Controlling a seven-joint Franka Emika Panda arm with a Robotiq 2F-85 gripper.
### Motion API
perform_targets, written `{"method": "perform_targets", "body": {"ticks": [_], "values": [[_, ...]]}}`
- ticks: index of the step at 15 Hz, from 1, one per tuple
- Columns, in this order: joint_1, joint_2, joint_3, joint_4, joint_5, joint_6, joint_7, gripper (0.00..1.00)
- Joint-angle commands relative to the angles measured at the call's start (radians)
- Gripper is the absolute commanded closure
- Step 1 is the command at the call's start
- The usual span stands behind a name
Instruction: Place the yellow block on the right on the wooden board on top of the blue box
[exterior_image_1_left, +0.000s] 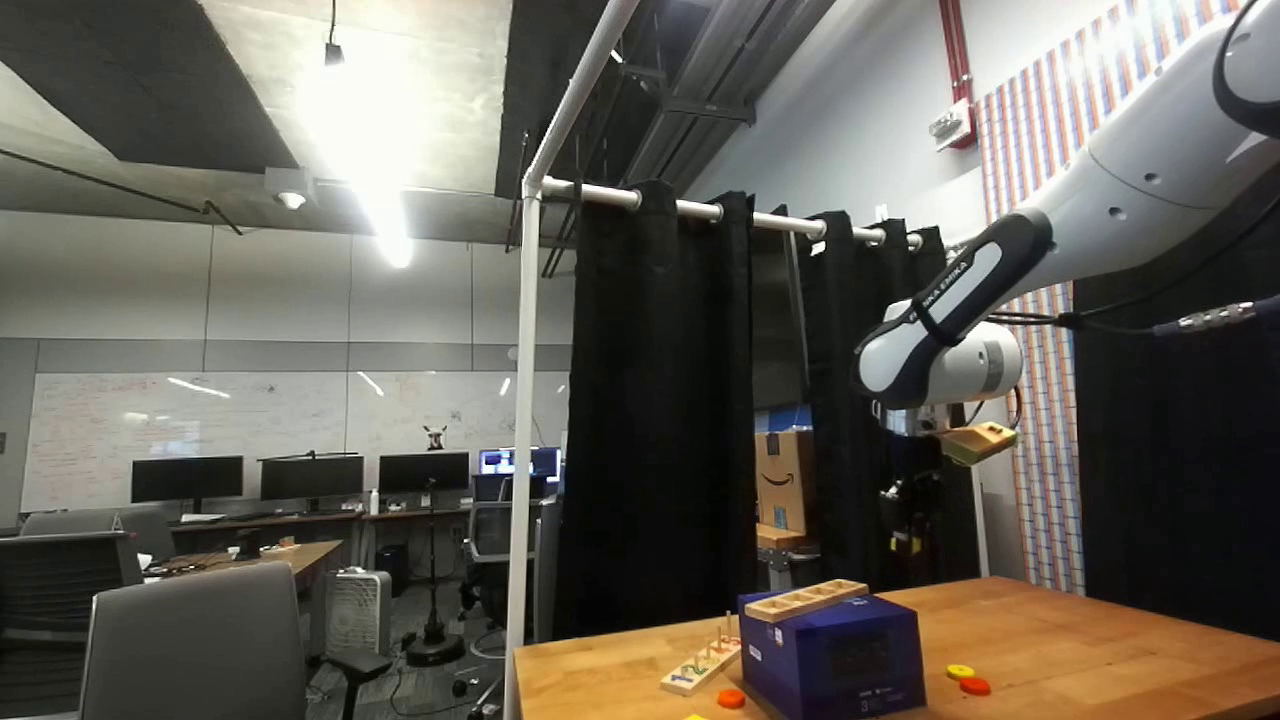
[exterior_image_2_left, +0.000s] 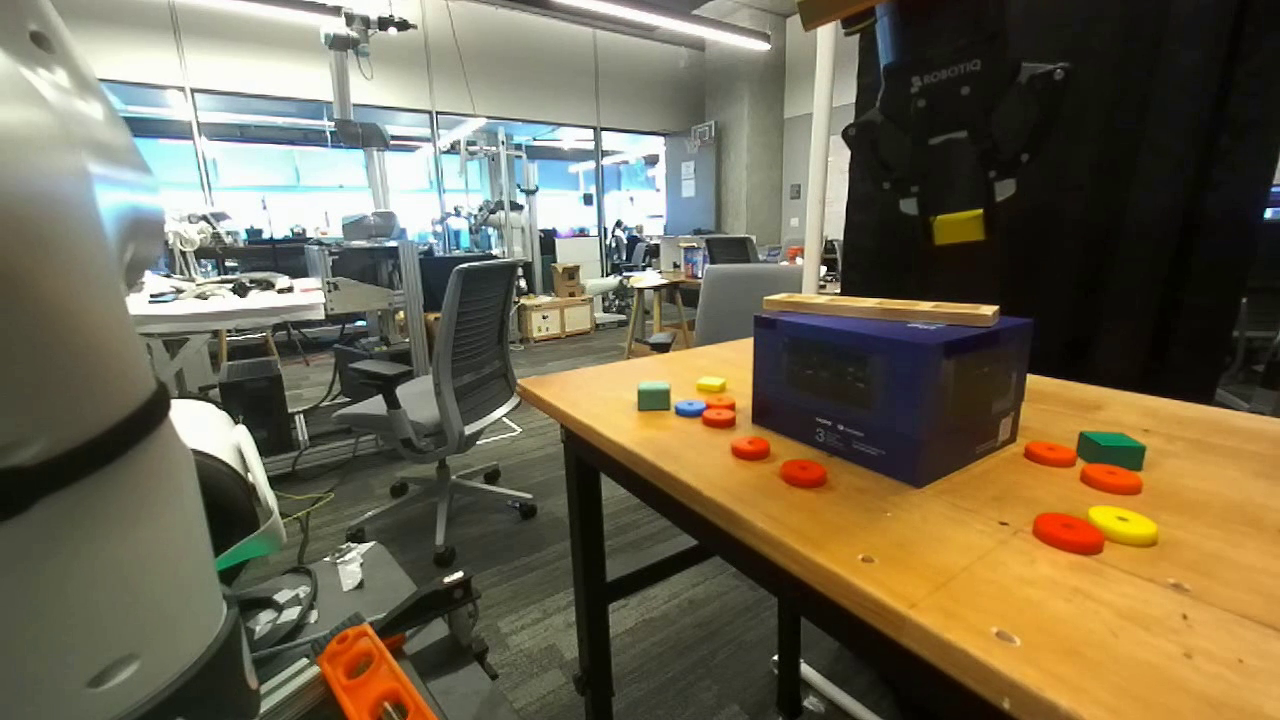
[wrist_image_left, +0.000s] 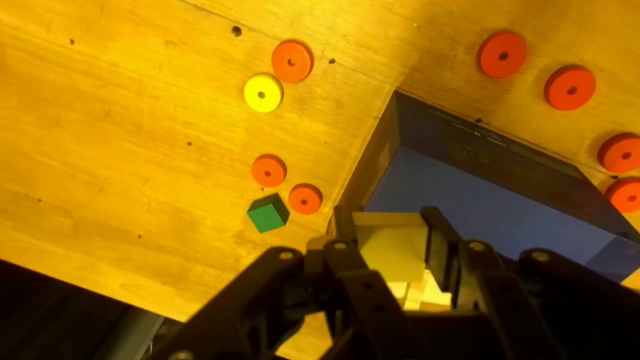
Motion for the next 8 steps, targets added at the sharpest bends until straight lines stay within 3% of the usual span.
{"method": "perform_targets", "body": {"ticks": [1,8], "values": [[0.023,0.001,-0.001,0.036,-0.006,-0.005,0.025,0.86],[0.059,0.041,-0.008,0.084,0.033,-0.007,-0.006,0.86]]}}
